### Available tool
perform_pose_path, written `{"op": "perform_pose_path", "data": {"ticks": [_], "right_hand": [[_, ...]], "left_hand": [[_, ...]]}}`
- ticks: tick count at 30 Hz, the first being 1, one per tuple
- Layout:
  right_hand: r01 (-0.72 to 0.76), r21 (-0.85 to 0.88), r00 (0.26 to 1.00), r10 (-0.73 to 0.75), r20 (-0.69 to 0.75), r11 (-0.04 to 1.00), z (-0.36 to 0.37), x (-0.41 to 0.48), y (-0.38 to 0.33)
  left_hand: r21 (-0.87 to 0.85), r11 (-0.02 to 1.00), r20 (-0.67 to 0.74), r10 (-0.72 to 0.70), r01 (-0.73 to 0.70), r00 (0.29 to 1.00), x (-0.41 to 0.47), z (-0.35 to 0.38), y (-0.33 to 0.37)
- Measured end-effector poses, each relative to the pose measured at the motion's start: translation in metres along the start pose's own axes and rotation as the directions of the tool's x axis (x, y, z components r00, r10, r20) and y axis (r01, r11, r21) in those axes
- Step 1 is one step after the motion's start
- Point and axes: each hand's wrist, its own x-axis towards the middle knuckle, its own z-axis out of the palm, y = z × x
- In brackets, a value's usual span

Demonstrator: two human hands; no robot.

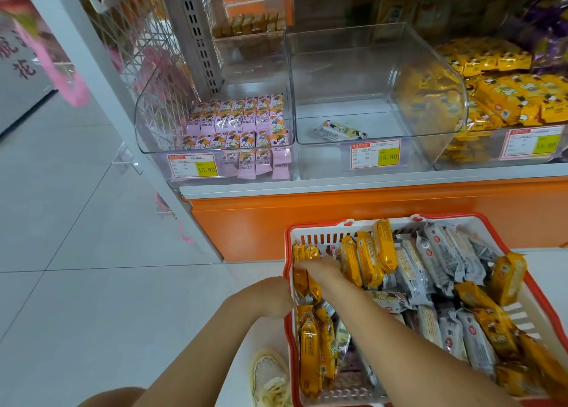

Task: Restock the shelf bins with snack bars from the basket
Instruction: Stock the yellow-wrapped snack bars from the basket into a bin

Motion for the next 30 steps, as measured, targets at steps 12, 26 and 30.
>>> {"op": "perform_pose_path", "data": {"ticks": [12,26,30], "right_hand": [[0.054,0.256,0.924,-0.145,0.353,0.965,-0.078,-0.063,-0.011],[0.124,0.514,0.911,-0.303,0.28,0.849,-0.161,-0.111,-0.019],[0.268,0.489,0.925,-0.363,0.108,0.83,-0.173,-0.118,-0.02]], "left_hand": [[-0.803,0.565,-0.257,-0.047,-0.186,0.965,-0.005,-0.033,0.021],[-0.966,-0.247,-0.159,0.311,-0.081,0.937,-0.025,-0.054,0.096],[-0.951,-0.292,-0.188,0.3,-0.098,0.935,-0.028,-0.061,0.115]]}}
